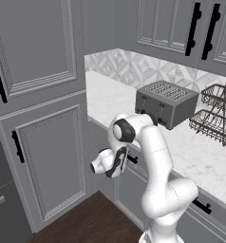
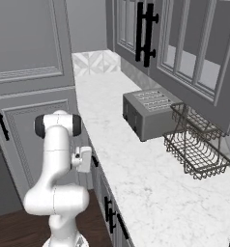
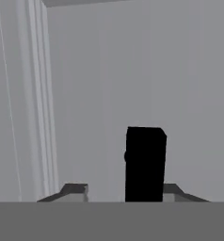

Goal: Take a straw from the drawer in front and place it inside the glass cup on the dining counter.

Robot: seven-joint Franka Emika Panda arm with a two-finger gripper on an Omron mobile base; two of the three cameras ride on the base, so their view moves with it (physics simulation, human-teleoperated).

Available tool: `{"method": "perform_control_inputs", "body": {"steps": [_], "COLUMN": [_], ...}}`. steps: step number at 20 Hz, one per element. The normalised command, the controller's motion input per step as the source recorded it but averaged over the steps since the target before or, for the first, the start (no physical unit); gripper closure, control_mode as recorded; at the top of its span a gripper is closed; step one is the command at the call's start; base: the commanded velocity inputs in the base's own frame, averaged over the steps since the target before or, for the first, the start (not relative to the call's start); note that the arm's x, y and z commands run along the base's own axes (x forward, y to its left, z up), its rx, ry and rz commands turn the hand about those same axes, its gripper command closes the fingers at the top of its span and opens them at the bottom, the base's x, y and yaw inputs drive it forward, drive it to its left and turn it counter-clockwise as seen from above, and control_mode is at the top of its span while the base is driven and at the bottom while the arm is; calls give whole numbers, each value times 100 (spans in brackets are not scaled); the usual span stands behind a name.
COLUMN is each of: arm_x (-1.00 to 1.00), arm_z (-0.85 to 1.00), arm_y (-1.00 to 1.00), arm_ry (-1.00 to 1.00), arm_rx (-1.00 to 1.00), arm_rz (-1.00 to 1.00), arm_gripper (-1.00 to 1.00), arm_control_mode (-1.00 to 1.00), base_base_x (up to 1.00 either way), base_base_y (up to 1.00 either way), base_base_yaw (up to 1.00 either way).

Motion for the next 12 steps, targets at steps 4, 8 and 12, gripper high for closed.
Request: {"method": "perform_control_inputs", "body": {"steps": [4,8,12], "arm_x": [-56,-60,-65], "arm_z": [0,0,0], "arm_y": [66,94,100], "arm_ry": [-1,0,0], "arm_rx": [0,0,0], "arm_rz": [2,4,6], "arm_gripper": [100,100,100], "arm_control_mode": [-100,-100,-100], "base_base_x": [0,0,0], "base_base_y": [0,0,0], "base_base_yaw": [0,0,0]}}
